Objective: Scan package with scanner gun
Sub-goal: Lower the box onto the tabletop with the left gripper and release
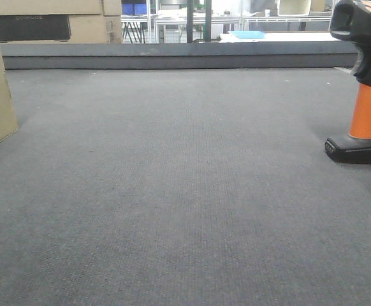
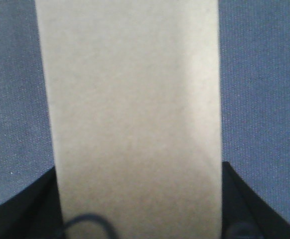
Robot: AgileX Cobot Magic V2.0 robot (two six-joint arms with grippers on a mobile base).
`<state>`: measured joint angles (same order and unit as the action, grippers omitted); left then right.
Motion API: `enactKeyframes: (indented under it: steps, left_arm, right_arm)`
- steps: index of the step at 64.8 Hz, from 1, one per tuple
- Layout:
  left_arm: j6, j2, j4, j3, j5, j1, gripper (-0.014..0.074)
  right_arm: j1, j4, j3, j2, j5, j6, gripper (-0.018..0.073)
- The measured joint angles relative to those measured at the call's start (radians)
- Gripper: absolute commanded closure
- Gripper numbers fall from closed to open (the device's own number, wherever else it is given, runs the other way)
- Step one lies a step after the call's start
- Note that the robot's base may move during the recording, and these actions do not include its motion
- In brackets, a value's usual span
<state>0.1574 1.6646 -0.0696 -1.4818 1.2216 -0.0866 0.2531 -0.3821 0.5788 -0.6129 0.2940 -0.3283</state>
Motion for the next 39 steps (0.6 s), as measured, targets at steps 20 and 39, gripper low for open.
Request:
enactKeyframes:
  steps: [20,39]
  left_arm:
    - [0.0,0.002,0.01,-0.001,0.0,0.0,0.0028]
    - [-0.002,-0.119,0.022,-0.001,0.0,0.0,0.0016]
  right_arm:
    - [0.0,0.048,0.086,0.0,0.0,0.0,0.0712]
    - [-0.1,0.051,0.088,0.0,0.05,0.0,0.0712]
